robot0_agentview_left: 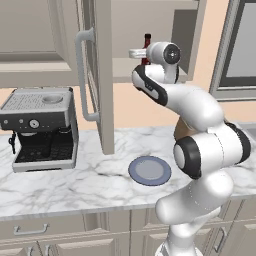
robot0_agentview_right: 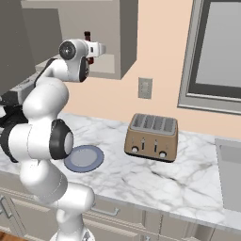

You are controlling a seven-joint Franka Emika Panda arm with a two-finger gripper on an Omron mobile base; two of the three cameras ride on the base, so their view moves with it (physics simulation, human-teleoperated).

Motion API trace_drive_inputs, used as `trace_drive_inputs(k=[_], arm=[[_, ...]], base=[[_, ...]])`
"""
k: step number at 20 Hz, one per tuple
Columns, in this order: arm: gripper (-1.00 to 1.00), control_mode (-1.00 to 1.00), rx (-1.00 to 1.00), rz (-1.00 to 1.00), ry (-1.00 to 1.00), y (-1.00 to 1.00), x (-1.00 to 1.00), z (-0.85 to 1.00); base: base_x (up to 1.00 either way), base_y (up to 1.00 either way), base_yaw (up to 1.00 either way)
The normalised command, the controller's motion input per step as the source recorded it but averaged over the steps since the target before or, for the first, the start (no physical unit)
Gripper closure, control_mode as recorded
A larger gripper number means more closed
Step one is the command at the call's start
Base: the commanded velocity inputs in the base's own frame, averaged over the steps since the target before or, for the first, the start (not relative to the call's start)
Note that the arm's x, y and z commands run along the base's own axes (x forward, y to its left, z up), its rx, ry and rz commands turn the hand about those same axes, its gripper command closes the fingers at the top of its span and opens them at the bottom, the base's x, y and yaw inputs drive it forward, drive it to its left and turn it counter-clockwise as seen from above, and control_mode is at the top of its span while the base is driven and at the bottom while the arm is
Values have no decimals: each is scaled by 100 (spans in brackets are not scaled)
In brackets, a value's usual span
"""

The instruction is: Move the hot dog bun to the plate on the dining table and place the condiment next to that plate. Then navigate to the fridge and take the sausage and place it on the plate as well.

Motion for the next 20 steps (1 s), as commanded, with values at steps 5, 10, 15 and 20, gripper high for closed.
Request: trace_drive_inputs(k=[5, 10, 15, 20], arm=[[100, -100, 0, 0, 0, 0, 0, 0], [100, -100, -1, 0, -11, 2, -51, -1], [100, -100, 0, 0, -13, 7, -98, 0], [100, -100, 1, -4, -2, 8, -100, 13]], base=[[0, 0, 0], [0, 0, 0], [0, 0, 0], [0, 0, 0]])
